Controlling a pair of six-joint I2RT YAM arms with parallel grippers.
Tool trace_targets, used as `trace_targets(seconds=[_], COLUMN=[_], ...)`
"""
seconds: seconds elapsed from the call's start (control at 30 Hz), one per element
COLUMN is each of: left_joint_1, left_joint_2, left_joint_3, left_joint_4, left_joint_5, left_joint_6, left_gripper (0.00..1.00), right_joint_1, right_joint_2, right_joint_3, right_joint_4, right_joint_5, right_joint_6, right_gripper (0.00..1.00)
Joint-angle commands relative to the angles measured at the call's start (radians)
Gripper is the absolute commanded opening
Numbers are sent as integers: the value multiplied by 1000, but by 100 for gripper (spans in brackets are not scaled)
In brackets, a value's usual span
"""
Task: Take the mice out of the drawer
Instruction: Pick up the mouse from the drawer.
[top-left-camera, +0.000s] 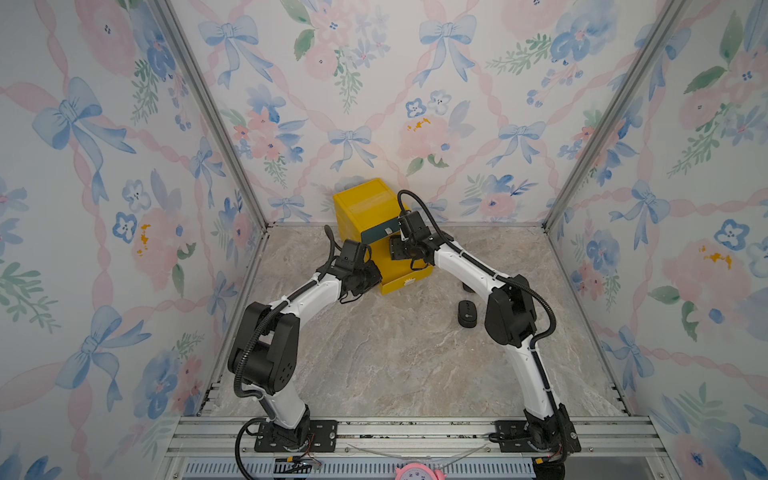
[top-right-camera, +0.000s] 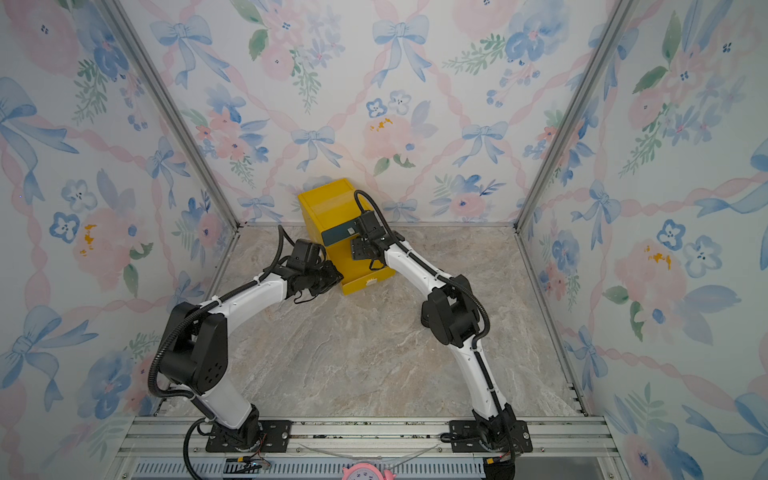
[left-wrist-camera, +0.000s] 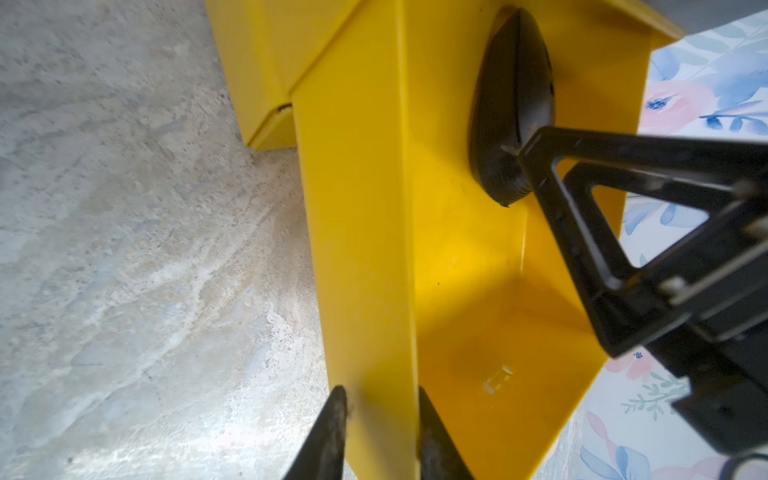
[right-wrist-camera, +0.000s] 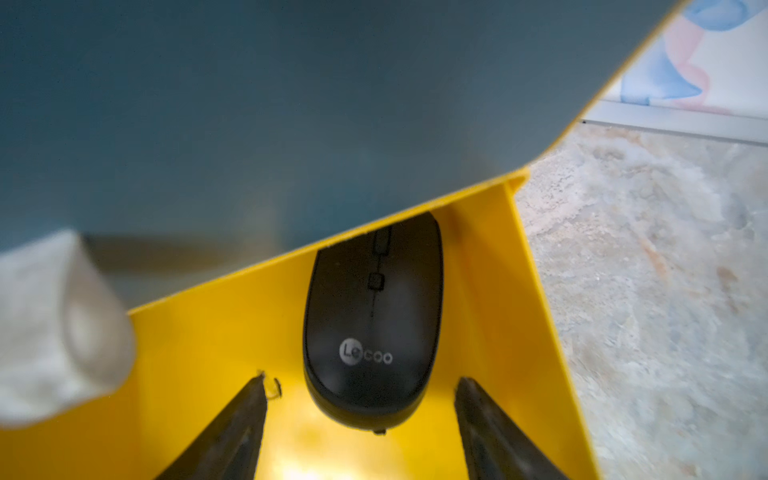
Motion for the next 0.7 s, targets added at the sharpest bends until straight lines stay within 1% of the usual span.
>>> trace_targets(seconds=[0.0,0.2,0.4,0.5,0.67], left_joint_1=[5,5,5,7,7], left_joint_2=[23,24,30,30,31], left_joint_3=[3,4,9,8,10], left_joint_4=[-11,-11,-11,-11,-11], left_joint_5=[10,11,14,15,13], left_joint_6=[-8,-5,-3,-3,0], left_gripper=[29,29,29,28,28], right_joint_1=[4,2,5,-3,-6], right_joint_2=[73,87,70,80,113], right_joint_3=[54,46,-19,-17,18], right_joint_4=[-29,-3,114,135,132], right_joint_5=[14,36,34,31,19], right_joint_6=[3,-9,-13,12,-1], right_gripper=[73,74,73,73,68])
